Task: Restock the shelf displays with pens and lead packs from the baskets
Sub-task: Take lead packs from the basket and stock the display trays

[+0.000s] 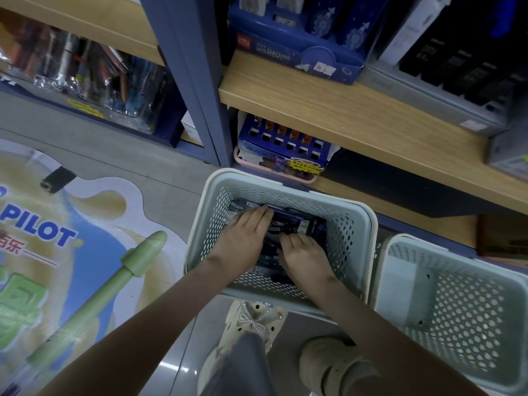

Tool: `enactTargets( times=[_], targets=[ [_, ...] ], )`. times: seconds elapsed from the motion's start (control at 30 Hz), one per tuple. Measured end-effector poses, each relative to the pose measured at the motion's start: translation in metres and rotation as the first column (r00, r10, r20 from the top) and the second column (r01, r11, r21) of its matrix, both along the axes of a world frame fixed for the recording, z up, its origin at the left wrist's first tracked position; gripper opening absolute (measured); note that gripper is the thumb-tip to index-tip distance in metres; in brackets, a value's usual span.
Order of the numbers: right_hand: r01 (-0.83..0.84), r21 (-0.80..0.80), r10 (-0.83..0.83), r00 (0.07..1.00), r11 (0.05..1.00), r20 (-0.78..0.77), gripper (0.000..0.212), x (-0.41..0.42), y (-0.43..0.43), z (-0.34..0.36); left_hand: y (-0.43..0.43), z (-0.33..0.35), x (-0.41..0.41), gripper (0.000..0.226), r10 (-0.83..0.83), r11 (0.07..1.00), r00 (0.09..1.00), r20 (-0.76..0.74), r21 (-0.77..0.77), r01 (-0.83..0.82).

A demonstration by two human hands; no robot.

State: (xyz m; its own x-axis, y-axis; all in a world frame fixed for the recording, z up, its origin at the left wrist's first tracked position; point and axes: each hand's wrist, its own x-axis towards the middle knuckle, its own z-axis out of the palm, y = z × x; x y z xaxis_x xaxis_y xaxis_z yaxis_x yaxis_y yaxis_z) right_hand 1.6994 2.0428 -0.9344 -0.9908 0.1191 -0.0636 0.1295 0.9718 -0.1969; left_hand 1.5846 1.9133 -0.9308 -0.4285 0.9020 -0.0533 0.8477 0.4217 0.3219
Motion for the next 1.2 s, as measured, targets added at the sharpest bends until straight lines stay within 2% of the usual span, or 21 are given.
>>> enactTargets(
  times=[0.03, 0.07, 0.13, 0.2, 0.23, 0.3, 0.37, 0.43, 0.47, 0.5, 0.6, 0.63, 0.67, 0.7, 0.77, 0.83, 0.9, 1.0, 1.07, 1.13, 1.2],
  targets=[
    [0.039, -0.069, -0.041, 0.999, 0.997, -0.018, 0.024, -0.001, 0.002, 0.004, 0.000, 0.002, 0.001, 0.070, 0.083, 0.992, 0.985, 0.148, 0.085, -0.096],
    [0.078, -0.144, -0.083, 0.996, 0.987, -0.031, 0.022, -0.003, 0.004, 0.008, 0.001, 0.005, 0.002, 0.067, 0.176, 0.963, 0.922, 0.345, 0.132, -0.233],
    [0.156, -0.350, -0.166, 0.986, 0.924, 0.003, 0.027, -0.006, 0.008, 0.020, 0.004, 0.017, 0.002, 0.063, 0.273, 0.873, 0.650, 0.710, 0.100, -0.476],
    [0.223, -0.564, -0.214, 0.973, 0.795, 0.083, 0.034, -0.011, 0.009, 0.030, 0.006, 0.026, 0.002, 0.059, 0.188, 0.878, 0.377, 0.907, 0.017, -0.478],
    [0.245, -0.639, -0.229, 0.967, 0.729, 0.109, 0.035, -0.013, 0.009, 0.035, 0.007, 0.029, 0.002, 0.053, 0.134, 0.905, 0.304, 0.943, 0.008, -0.425],
    [0.272, -0.736, -0.264, 0.956, 0.619, 0.131, 0.033, -0.018, 0.005, 0.043, 0.007, 0.034, 0.002, 0.046, 0.119, 0.946, 0.282, 0.952, -0.023, -0.323],
    [0.316, -0.810, -0.306, 0.935, 0.495, 0.178, 0.033, -0.022, 0.000, 0.048, 0.007, 0.032, -0.001, 0.042, 0.148, 0.956, 0.336, 0.930, -0.048, -0.290],
    [0.385, -0.864, -0.346, 0.898, 0.325, 0.271, 0.027, -0.024, -0.001, 0.050, 0.007, 0.030, -0.002, 0.031, 0.189, 0.951, 0.392, 0.901, -0.068, -0.302],
    [0.408, -0.872, -0.364, 0.882, 0.272, 0.299, 0.020, -0.025, 0.000, 0.049, 0.006, 0.027, -0.002, 0.024, 0.221, 0.937, 0.381, 0.898, -0.087, -0.338],
    [0.424, -0.865, -0.381, 0.871, 0.268, 0.310, 0.013, -0.026, 0.001, 0.048, 0.004, 0.025, -0.002, 0.020, 0.252, 0.911, 0.324, 0.912, -0.110, -0.398],
    [0.437, -0.847, -0.391, 0.867, 0.302, 0.308, 0.009, -0.025, 0.000, 0.042, 0.001, 0.023, 0.000, 0.018, 0.261, 0.804, -0.041, 0.965, -0.240, -0.544],
    [0.443, -0.837, -0.397, 0.865, 0.322, 0.306, 0.009, -0.025, -0.001, 0.040, 0.001, 0.023, 0.002, 0.019, 0.251, 0.785, -0.109, 0.962, -0.268, -0.559],
    [0.452, -0.821, -0.405, 0.863, 0.348, 0.304, 0.007, -0.025, -0.003, 0.037, 0.002, 0.022, 0.004, 0.018, 0.250, 0.770, -0.134, 0.959, -0.280, -0.574],
    [0.457, -0.793, -0.413, 0.864, 0.402, 0.289, 0.007, -0.025, -0.005, 0.032, 0.002, 0.021, 0.006, 0.016, 0.252, 0.754, -0.135, 0.958, -0.282, -0.594],
    [0.419, -0.691, -0.393, 0.896, 0.589, 0.208, 0.011, -0.024, -0.006, 0.020, 0.004, 0.018, 0.008, 0.011, 0.276, 0.711, -0.100, 0.956, -0.273, -0.648],
    [0.350, -0.526, -0.312, 0.936, 0.775, 0.163, 0.032, -0.022, -0.002, 0.007, 0.004, 0.017, 0.008, 0.010, 0.330, 0.641, -0.076, 0.941, -0.283, -0.713],
    [0.326, -0.347, -0.260, 0.939, 0.879, 0.225, 0.054, -0.020, 0.005, -0.006, 0.006, 0.017, 0.007, 0.009, 0.357, 0.557, -0.100, 0.929, -0.298, -0.775],
    [0.269, -0.091, -0.225, 0.915, 0.959, 0.335, 0.077, -0.021, 0.010, -0.021, 0.009, 0.022, 0.005, 0.010, 0.357, 0.463, -0.145, 0.923, -0.309, -0.831],
    [0.214, 0.045, -0.216, 0.911, 0.976, 0.350, 0.094, -0.024, 0.007, -0.030, 0.009, 0.020, 0.006, 0.015, 0.395, 0.451, -0.148, 0.907, -0.332, -0.828],
    [0.188, 0.106, -0.212, 0.925, 0.976, 0.315, 0.100, -0.026, 0.004, -0.035, 0.008, 0.018, 0.005, 0.015, 0.444, 0.450, -0.162, 0.881, -0.376, -0.810],
    [0.156, 0.126, -0.188, 0.933, 0.980, 0.307, 0.097, -0.029, 0.002, -0.034, 0.007, 0.014, 0.003, 0.018, 0.516, 0.440, -0.143, 0.844, -0.405, -0.801]
  ],
)
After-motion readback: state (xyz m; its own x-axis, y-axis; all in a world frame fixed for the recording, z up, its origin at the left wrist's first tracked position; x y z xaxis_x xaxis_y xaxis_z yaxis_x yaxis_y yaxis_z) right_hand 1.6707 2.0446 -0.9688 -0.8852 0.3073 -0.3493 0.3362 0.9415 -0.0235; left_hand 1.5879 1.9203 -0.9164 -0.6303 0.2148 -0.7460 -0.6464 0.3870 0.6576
